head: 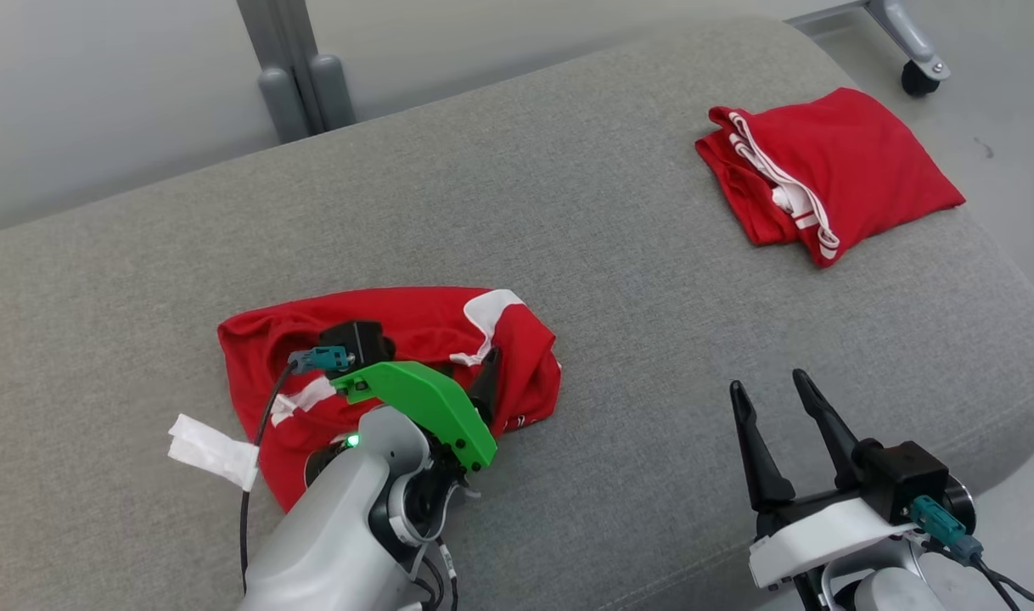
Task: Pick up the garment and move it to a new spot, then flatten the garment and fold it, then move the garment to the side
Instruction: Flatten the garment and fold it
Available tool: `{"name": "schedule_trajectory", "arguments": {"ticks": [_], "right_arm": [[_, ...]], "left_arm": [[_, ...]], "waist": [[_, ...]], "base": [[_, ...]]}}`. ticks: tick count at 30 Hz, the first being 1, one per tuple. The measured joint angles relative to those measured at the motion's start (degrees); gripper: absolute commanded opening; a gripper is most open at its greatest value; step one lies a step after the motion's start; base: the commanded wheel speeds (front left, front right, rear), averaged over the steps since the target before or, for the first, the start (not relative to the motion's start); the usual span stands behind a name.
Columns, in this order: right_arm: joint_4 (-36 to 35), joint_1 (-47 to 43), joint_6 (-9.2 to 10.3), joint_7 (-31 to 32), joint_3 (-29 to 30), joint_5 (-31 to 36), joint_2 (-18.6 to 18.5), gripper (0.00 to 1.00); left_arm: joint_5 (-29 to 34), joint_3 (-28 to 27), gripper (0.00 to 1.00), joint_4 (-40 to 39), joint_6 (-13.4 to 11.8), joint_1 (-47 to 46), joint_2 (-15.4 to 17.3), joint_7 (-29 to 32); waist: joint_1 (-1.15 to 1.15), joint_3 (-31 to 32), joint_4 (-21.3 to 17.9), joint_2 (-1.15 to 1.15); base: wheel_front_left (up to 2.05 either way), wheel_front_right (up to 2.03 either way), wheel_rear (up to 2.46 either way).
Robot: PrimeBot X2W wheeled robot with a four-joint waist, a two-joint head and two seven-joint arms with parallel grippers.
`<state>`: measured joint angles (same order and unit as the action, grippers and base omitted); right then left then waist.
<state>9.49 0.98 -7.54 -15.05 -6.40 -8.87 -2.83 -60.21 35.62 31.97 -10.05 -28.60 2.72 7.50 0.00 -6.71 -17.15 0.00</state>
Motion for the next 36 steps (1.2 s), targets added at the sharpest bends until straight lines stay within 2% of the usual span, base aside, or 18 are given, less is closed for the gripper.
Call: {"name": "schedule_trajectory", "arguments": {"ticks": [6,7,8,9,14,20,32,36], "right_arm": [[0.08,0.47,0.0,0.0,0.03,-0.21,-0.02,1.0],[0.12,0.49,0.0,0.0,-0.02,-0.26,-0.03,1.0],[0.24,0.52,0.01,0.0,-0.09,-0.41,-0.03,1.0],[0.34,0.55,0.0,0.0,-0.14,-0.54,-0.03,1.0],[0.42,0.58,0.0,0.0,0.49,-0.74,-0.03,1.0],[0.74,0.44,0.01,0.0,1.01,-0.69,-0.03,1.0],[1.25,0.5,0.0,0.0,0.05,-0.45,-0.02,1.0],[1.27,0.03,0.0,0.0,0.48,-0.13,-0.01,1.0]], "left_arm": [[-2.09,2.44,1.0,2.94,-0.05,-2.05,-0.01,-1.14],[-2.08,2.88,0.93,3.74,0.0,-2.58,0.0,-1.52],[-2.08,3.25,0.41,4.36,0.48,-3.0,0.0,-1.6],[-2.08,3.38,0.0,4.89,1.05,-3.31,-0.02,-2.36],[-1.16,3.53,0.0,5.75,4.68,-6.93,0.33,-4.34],[-0.59,2.01,0.0,1.55,8.35,-14.25,2.18,-5.03],[-1.6,-1.12,0.0,-3.53,14.72,-28.64,7.47,-0.48],[-2.91,-1.7,0.0,-6.08,16.57,-30.76,7.6,-1.13]], "waist": [[0.0,-1.38,-1.18,0.0],[0.0,-1.48,-1.34,0.0],[0.0,-1.55,-1.49,0.0],[0.0,-1.59,-1.62,0.0],[0.0,-1.22,-1.76,0.0],[0.0,-0.33,-1.26,0.0],[0.0,1.95,-3.41,0.0],[0.0,2.66,-3.92,0.0]], "base": [[0.0,0.0,0.0],[0.0,0.0,0.0],[0.0,0.0,0.0],[0.0,0.0,0.0],[0.0,0.0,0.0],[0.0,0.0,0.0],[0.0,0.0,0.0],[0.0,0.0,0.0]]}}
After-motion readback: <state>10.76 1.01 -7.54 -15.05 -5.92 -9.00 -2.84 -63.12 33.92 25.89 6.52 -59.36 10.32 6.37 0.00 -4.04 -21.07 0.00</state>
